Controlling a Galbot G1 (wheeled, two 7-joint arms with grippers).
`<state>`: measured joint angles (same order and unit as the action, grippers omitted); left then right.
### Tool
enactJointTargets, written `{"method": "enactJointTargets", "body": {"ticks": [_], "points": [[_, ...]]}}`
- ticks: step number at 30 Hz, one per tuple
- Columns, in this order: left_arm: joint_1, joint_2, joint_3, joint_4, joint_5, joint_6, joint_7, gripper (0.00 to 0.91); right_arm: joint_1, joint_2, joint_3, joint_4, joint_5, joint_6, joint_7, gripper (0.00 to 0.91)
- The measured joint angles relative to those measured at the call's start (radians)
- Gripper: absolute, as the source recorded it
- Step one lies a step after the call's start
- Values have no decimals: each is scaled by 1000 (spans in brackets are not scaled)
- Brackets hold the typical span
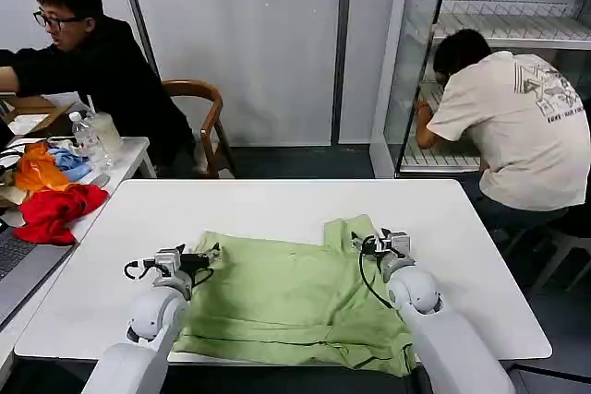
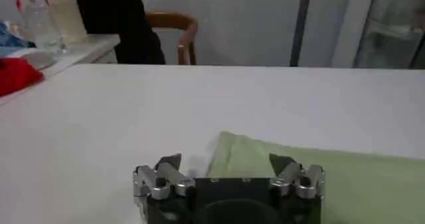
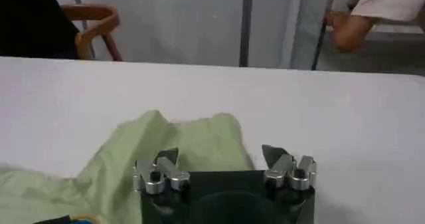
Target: Fold and organize the clothes.
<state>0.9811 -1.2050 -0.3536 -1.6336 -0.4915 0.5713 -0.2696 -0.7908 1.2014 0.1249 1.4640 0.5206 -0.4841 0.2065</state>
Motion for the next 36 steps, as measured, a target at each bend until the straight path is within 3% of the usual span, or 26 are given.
{"method": "enactJointTargets", "body": {"ticks": [2,3,4,5,6,7,36], "points": [[-7,-1,1,9,-2,0,2,907,-2,-1,0,-3,-1,3,-1,907],[-10,-2,2,13,-3,0,2,574,-3,-1,0,-4,-2,5,-1,907],[-13,-3,3,17,-3,0,3,393,-4,-1,0,-5,-2,6,-2,907],[-17,-3,5,22,-5,1,2,40,-5,-2,1,-6,-3,6,-2,725],[-20,-4,7,26,-7,2,2,20,-8,-2,1,-6,-4,8,-1,433],[-23,-5,8,30,-9,3,2,20,-10,-2,1,-6,-5,9,-1,0],[-15,-6,20,56,-15,-1,1,20,-11,8,1,-18,-27,32,9,0]]}}
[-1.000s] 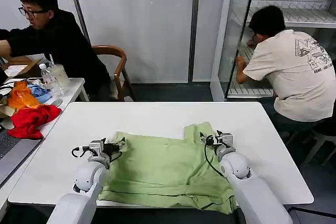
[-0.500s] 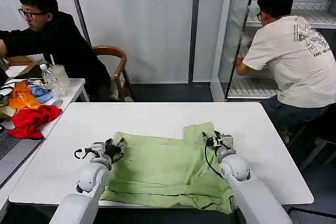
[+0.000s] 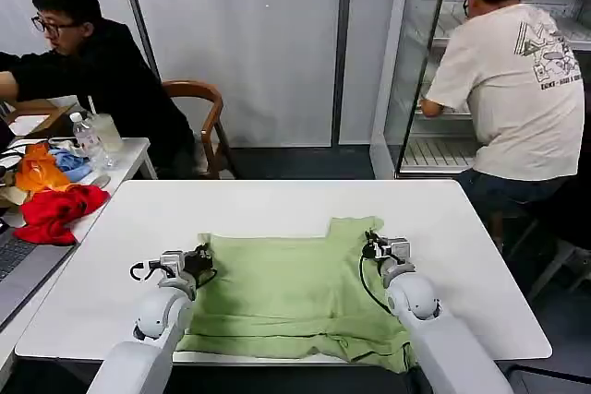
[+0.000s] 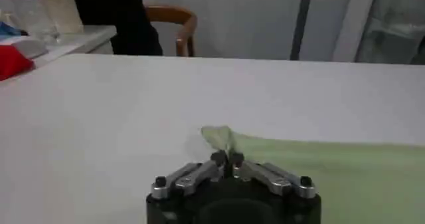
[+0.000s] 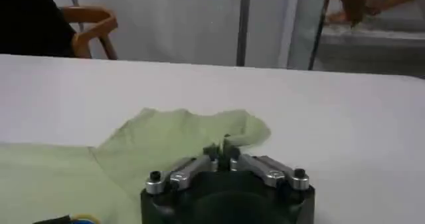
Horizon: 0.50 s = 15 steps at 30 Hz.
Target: Fold and organize the clothes.
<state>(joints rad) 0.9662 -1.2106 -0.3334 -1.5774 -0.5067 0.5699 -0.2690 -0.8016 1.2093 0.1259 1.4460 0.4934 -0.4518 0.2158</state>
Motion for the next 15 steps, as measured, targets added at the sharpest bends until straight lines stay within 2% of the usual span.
{"method": "enactJointTargets", "body": {"ticks": [15], "points": [[-39,-10,-20,-15,-24,-10,-16,20,24,7,3,28,-21,48,-8,0]]}}
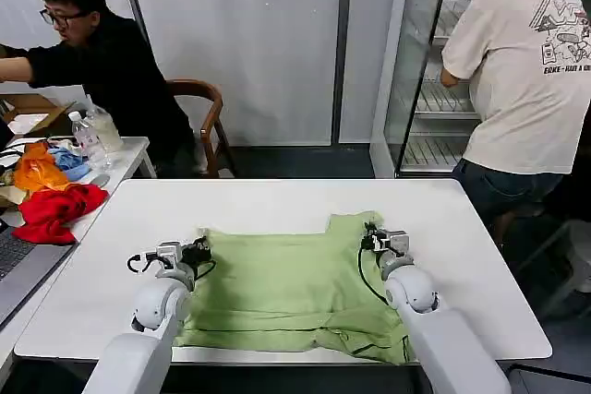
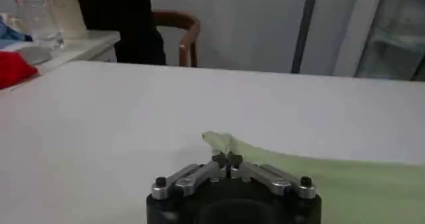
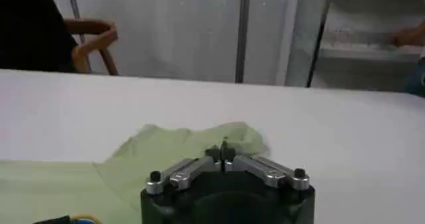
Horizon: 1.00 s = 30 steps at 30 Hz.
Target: Fold and organize the clothes.
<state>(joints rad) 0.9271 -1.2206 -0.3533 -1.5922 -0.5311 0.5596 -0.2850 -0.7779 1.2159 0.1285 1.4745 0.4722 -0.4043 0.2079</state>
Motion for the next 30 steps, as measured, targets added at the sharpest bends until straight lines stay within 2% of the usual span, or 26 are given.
{"method": "enactJointTargets", "body": {"ticks": [17,30], "points": [[14,26,-22,-46,-31,-5,-3,20,-83,-38,29,168,-7,14,17,0],[107,59,-55,-157,-53,0,-11,20,-245,-57,68,370,-54,0,63,0]]}}
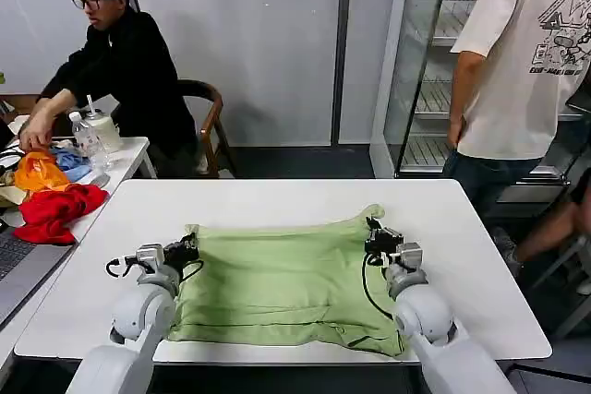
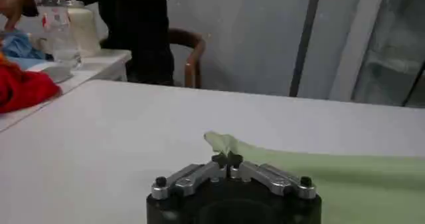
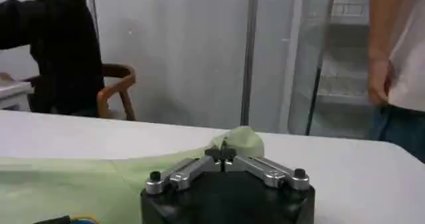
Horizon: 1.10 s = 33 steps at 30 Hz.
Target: Fold and organize the clothes.
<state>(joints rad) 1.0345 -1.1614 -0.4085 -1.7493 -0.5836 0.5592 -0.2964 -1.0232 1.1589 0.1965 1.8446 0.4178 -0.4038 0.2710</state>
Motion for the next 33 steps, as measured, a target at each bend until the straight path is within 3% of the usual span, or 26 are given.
{"method": "enactJointTargets", "body": {"ticks": [15,33], "points": [[156,25,-22,-172,-5,12,-23,20,-160,-13,41,167,-38,-20,90,0],[261,20,-37,-251,2,10,-24,20,-285,5,36,251,-74,-31,176,0]]}}
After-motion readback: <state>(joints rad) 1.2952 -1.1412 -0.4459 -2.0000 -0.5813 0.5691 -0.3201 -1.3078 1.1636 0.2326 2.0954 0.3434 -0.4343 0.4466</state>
